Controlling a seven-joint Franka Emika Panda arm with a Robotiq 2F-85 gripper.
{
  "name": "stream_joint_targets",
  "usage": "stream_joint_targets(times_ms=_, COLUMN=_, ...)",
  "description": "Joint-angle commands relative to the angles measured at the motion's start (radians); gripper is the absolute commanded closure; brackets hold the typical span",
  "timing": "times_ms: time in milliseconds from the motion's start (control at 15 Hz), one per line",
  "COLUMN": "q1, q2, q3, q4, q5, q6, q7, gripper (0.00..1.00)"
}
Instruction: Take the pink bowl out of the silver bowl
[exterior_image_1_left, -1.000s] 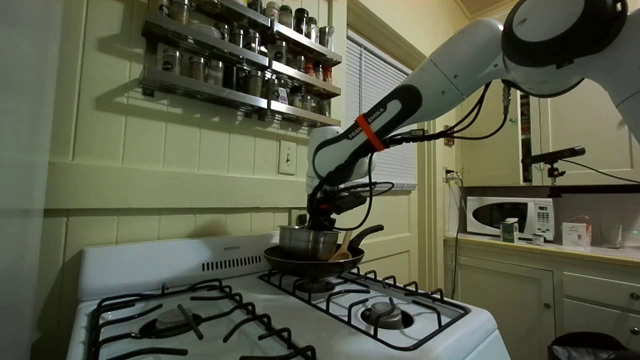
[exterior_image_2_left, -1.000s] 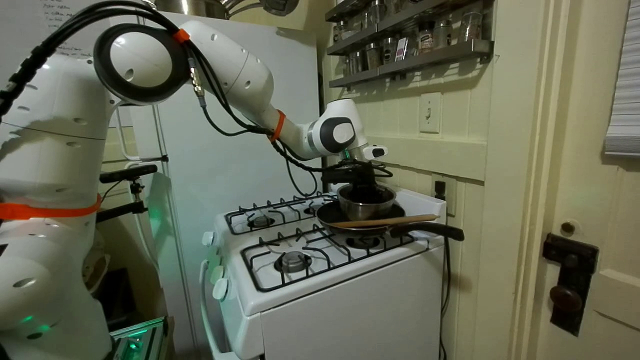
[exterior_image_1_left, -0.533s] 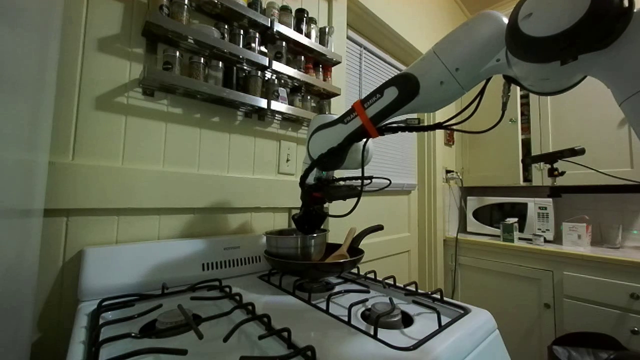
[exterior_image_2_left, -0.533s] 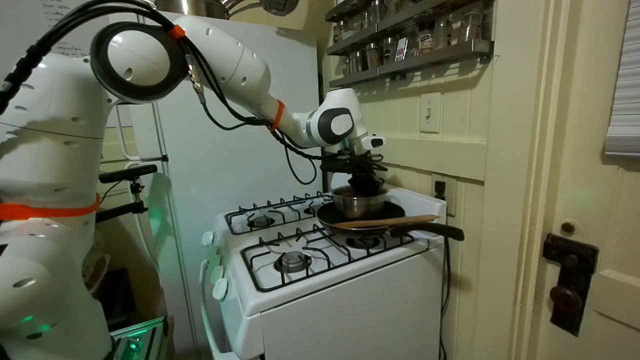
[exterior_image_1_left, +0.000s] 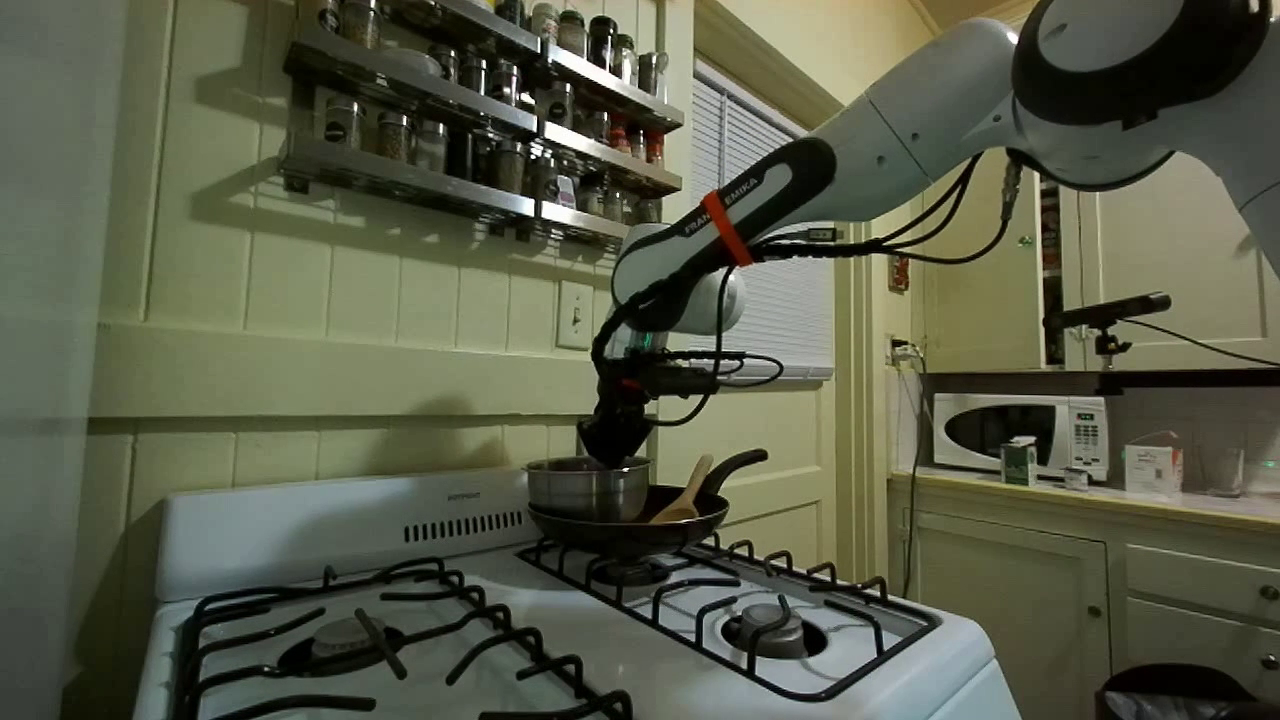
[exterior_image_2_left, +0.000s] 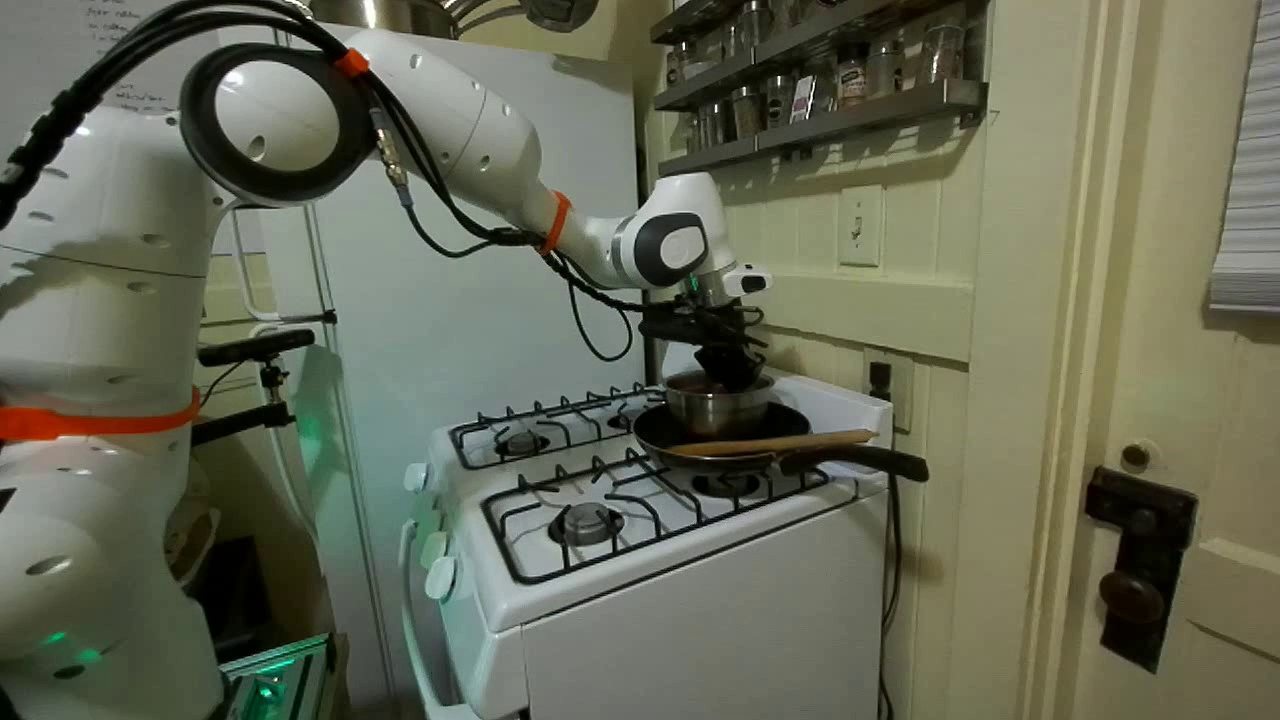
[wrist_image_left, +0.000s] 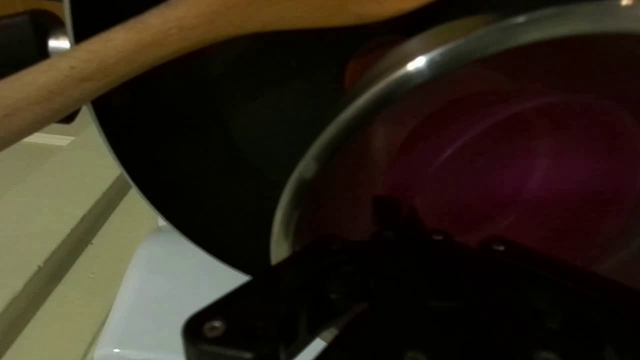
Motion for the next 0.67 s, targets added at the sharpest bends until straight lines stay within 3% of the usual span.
stream_joint_targets(times_ms=0, q1=0.006, q2=-0.047, q3=-0.003, q4=-0.002, q5=0.01, q6=-0.049, q7=0.042, gripper=0.99)
stream_joint_targets(times_ms=600, q1=0.02, q2=-0.203, q3=0.036, q4=0.029, q5=0.039, q6=-0.228, q7=0.06, gripper=0.99)
